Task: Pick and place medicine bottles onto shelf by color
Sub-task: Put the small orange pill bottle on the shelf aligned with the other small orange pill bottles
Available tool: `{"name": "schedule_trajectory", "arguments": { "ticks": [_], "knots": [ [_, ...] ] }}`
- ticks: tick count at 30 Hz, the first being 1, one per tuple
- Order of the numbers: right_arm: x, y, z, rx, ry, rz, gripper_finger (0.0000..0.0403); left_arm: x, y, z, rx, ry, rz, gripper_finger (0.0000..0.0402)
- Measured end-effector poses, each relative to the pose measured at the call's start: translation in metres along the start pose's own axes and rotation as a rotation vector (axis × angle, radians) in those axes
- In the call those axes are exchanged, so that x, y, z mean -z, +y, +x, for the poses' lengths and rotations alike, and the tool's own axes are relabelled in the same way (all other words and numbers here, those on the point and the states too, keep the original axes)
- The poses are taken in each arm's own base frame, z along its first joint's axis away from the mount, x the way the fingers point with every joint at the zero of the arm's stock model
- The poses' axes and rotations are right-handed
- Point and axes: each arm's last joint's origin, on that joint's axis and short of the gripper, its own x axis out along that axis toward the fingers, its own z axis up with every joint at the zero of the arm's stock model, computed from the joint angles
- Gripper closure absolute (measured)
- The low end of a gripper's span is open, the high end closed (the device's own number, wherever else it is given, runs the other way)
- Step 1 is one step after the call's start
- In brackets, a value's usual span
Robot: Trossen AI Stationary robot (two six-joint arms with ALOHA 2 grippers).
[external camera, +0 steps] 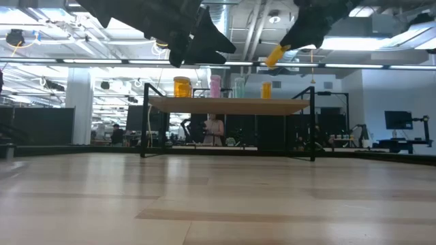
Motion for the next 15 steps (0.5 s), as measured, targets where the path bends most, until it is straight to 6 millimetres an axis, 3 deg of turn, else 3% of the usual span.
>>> {"name": "schedule_trajectory", "arguments": {
  "ticks": [11,15],
  "knots": [
    [-0.009,-0.025,-0.009,0.091,0.089,0.0,0.0252,0.0,0.0,0.0,0.008,0.001,-0.011,0.0168],
    [-0.012,-0.029,-0.002,0.04,0.125,0.012,0.0248,0.0,0.0,0.0,0.009,-0.001,-0.012,0.0168]
  ]
}}
